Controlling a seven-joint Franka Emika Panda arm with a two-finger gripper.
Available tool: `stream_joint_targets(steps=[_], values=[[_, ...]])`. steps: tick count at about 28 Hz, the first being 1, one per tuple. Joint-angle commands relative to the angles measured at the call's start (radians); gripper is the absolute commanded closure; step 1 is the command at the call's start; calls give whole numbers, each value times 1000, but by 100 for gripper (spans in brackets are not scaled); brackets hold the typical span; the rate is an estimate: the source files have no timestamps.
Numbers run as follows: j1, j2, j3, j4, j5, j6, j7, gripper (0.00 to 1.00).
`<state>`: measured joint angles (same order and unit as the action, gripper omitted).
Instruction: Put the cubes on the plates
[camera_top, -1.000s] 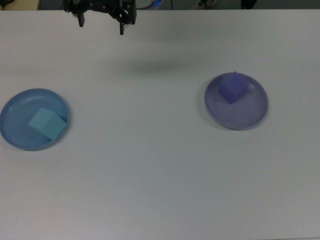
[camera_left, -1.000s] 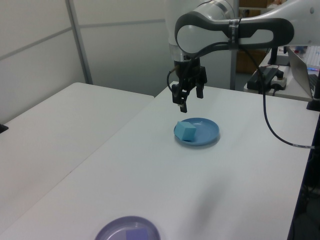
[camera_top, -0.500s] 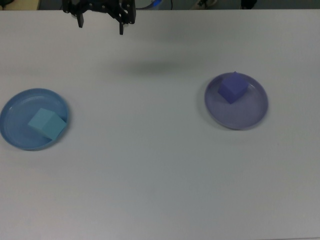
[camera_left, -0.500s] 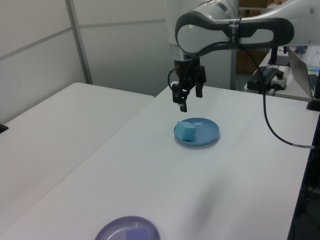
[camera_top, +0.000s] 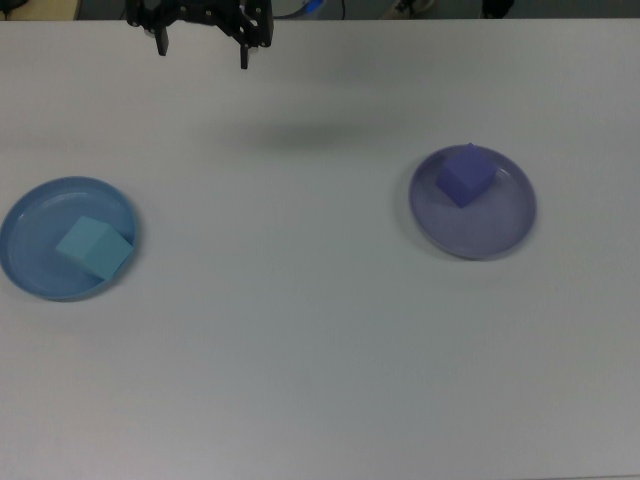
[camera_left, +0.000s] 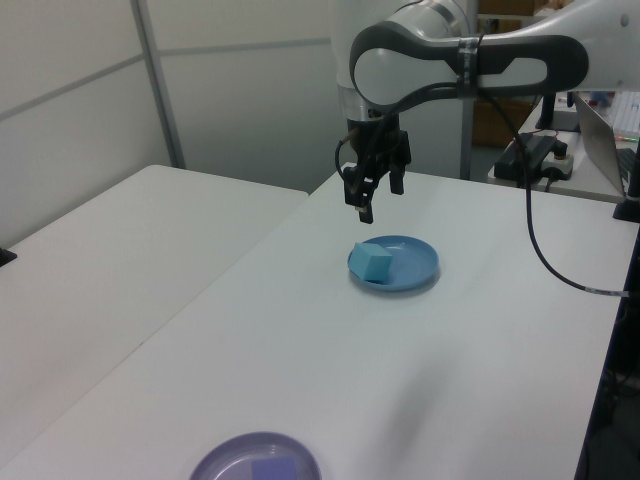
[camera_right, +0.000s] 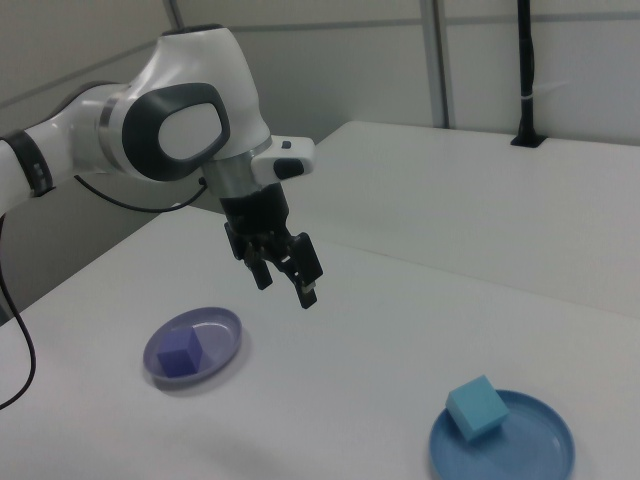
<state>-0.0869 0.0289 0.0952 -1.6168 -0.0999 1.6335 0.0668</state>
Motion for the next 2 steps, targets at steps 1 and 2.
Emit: stream_joint_targets(steps=[1,2], values=[[6,-4,-5,8,6,17,-19,0],[6,-4,-5,8,6,17,-19,0]])
